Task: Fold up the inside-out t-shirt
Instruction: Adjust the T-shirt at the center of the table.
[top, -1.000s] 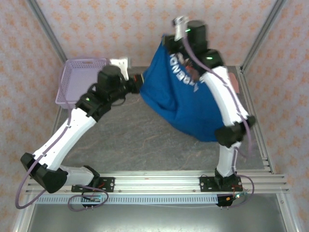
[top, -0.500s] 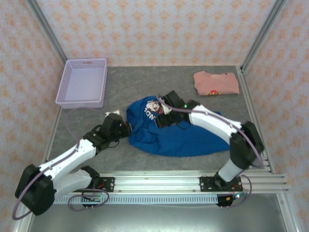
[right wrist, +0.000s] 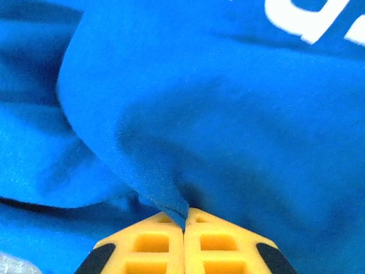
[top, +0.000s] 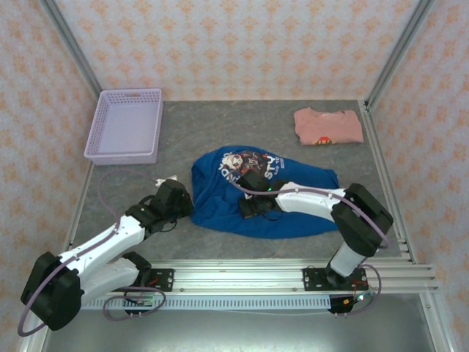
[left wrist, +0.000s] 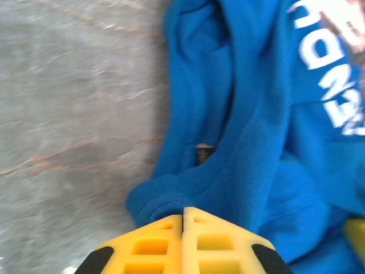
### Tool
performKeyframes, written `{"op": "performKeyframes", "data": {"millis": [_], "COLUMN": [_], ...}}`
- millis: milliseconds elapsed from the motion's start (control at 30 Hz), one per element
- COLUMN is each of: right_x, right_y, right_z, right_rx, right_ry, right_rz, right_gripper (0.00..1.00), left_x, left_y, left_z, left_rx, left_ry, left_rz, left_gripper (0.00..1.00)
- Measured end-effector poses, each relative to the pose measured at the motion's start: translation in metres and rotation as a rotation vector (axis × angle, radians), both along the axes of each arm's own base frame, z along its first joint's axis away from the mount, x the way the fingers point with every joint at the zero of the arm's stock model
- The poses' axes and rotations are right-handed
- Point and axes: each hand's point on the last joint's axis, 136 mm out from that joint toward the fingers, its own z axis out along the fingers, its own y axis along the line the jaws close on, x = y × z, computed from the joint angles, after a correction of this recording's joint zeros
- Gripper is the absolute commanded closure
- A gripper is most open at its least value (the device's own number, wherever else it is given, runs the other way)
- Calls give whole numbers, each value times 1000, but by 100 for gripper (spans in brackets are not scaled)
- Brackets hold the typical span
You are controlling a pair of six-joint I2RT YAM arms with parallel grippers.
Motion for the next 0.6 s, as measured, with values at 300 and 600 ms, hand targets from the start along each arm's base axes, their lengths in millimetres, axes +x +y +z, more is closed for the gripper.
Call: {"op": "performKeyframes", "data": {"millis": [300,600], "right_x": [0,0], "right_y": [-18,-21], "right_z": [24,25], "right_rx": [158,182], "right_ry": [-2,1], "right_rz": [-63,-75], "right_gripper": [100,100], "left_x": [-15,21], "left_y": [-35,-97], "left_z": [20,-6], "left_rx": [226,338], "left_ry": [-58,-3], "left_rz": [-279,-547], "left_gripper": [32,39]}}
